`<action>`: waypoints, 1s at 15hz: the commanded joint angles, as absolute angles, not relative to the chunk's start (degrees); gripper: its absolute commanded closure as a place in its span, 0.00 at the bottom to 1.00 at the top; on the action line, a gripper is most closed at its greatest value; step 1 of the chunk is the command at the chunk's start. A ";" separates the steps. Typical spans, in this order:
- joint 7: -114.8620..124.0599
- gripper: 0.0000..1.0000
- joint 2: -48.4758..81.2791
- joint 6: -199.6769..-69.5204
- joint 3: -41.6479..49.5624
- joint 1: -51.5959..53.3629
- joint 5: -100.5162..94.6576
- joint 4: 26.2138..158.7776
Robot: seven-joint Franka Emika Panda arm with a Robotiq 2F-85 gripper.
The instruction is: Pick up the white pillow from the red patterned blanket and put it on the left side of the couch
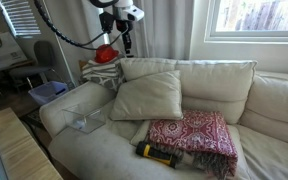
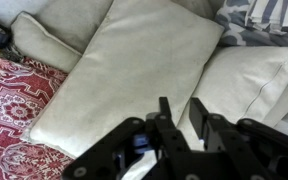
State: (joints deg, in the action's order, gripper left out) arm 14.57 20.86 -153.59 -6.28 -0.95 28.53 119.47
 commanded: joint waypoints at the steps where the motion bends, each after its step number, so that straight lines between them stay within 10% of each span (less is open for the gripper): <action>1: 13.32 0.40 23.35 -155.51 -6.23 -0.89 29.31 119.64; 6: 10.25 0.02 29.95 -158.91 -9.28 -1.78 31.33 115.22; 8: 13.34 0.12 26.89 -156.89 -7.70 -0.77 29.16 117.59; 15: 14.47 0.00 26.91 -156.23 -6.78 0.23 27.74 117.32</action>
State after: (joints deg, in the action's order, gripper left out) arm 13.20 26.54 -157.01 -7.64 -0.85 29.25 117.50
